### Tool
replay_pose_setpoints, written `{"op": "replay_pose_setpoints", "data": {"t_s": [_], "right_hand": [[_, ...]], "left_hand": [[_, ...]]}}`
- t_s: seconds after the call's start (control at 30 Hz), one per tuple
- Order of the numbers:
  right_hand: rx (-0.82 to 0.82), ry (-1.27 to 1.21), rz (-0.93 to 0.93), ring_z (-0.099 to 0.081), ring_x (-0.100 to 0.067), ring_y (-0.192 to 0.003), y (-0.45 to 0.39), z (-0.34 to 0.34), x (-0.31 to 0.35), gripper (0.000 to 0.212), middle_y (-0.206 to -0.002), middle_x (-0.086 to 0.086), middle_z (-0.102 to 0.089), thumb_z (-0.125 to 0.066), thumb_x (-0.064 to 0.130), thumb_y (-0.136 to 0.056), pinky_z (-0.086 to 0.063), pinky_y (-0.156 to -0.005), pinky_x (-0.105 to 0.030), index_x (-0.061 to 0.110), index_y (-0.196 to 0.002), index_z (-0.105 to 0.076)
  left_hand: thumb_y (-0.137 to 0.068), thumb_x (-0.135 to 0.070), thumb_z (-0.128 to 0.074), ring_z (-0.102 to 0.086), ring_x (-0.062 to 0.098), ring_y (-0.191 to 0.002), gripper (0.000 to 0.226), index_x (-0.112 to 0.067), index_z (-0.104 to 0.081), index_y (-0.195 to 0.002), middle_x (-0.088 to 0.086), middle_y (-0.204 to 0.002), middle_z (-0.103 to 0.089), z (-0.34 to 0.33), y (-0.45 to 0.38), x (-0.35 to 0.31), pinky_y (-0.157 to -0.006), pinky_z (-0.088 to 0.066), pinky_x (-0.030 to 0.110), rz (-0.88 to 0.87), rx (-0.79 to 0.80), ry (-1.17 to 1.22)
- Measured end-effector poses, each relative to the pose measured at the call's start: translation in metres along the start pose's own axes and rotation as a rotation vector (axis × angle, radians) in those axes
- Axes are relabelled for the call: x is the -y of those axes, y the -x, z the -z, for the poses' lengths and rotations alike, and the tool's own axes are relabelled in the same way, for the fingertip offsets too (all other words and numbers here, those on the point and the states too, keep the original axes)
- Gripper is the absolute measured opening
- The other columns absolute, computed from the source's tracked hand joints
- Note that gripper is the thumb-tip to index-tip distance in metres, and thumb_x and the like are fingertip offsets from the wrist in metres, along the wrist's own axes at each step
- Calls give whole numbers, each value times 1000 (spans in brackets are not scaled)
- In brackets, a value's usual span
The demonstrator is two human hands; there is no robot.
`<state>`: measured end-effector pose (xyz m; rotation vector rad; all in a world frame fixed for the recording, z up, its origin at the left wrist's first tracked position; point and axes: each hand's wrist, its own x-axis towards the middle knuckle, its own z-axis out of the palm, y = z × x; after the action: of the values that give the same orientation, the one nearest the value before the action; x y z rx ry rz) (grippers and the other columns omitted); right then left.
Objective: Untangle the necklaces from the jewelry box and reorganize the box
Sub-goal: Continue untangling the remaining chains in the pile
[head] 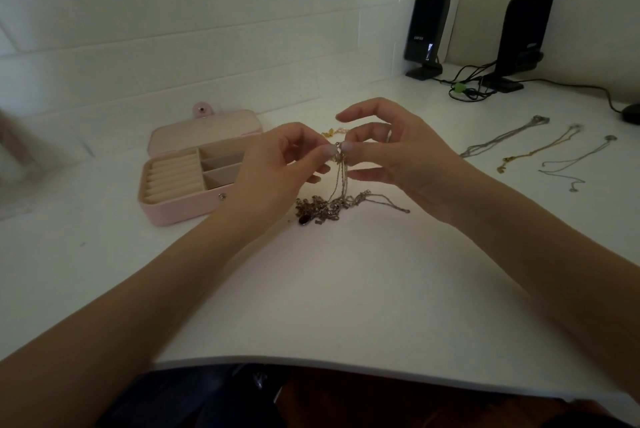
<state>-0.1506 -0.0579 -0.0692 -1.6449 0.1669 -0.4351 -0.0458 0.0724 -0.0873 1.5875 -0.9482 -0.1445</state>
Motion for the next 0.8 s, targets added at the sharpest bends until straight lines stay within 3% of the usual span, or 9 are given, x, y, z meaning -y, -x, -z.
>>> {"op": "replay_pose_setpoints", "data": {"t_s": [0.13, 0.23, 0.37, 0.53, 0.63, 0.8], "right_hand": [[34, -121, -80, -62, -15, -80, -1, -1, 0, 25, -88, -6, -63, -57, 1, -91, -58, -77, -29, 13, -113, -58], [90, -211, -177, -57, -14, -73, -2, -2, 3, 24, -80, -3, -60, -51, -1, -93, -55, -66, -27, 12, -111, -59], [130, -253, -227, -52, -14, -67, -3, -1, 4, 24, -73, -2, -59, -42, -1, -94, -47, -56, -24, 12, -104, -59], [172, -178, -216, -49, -19, -73, -3, 0, 1, 11, -73, 1, -59, -54, 19, -95, -45, -58, -23, 13, -104, -57], [226, -181, -210, -45, -11, -67, -2, 2, 0, 18, -76, 1, -56, -64, 13, -87, -46, -56, -20, 14, -105, -59], [79, 55, -140, -53, -6, -63, -4, 6, -2, 26, -70, 7, -60, -70, 23, -83, -50, -64, -21, 12, -107, -66]], "left_hand": [[-92, -14, -57, -63, 0, -71, 12, -18, -60, -82, -7, -79, -65, -2, 0, -2, -65, -51, 16, 50, 124, -58], [-95, -12, -52, -63, 6, -77, 13, -10, -61, -87, 0, -83, -65, -2, 0, -6, -71, -53, 19, 170, 165, 86], [-96, -10, -49, -60, 9, -75, 16, 2, -59, -100, 7, -85, -62, -3, 1, -9, -67, -52, 20, 247, 237, 178], [-98, -14, -47, -58, 4, -67, 16, -2, -57, -101, 8, -86, -58, -5, 2, -10, -63, -51, 20, 316, 260, 183], [-99, -16, -45, -60, 7, -69, 18, -7, -59, -91, 1, -76, -61, -2, 1, -13, -61, -51, 21, 365, 207, 288], [-96, -14, -50, -62, 6, -69, 18, -11, -62, -83, -2, -75, -66, 4, -2, -13, -62, -53, 19, 330, 125, 330]]}}
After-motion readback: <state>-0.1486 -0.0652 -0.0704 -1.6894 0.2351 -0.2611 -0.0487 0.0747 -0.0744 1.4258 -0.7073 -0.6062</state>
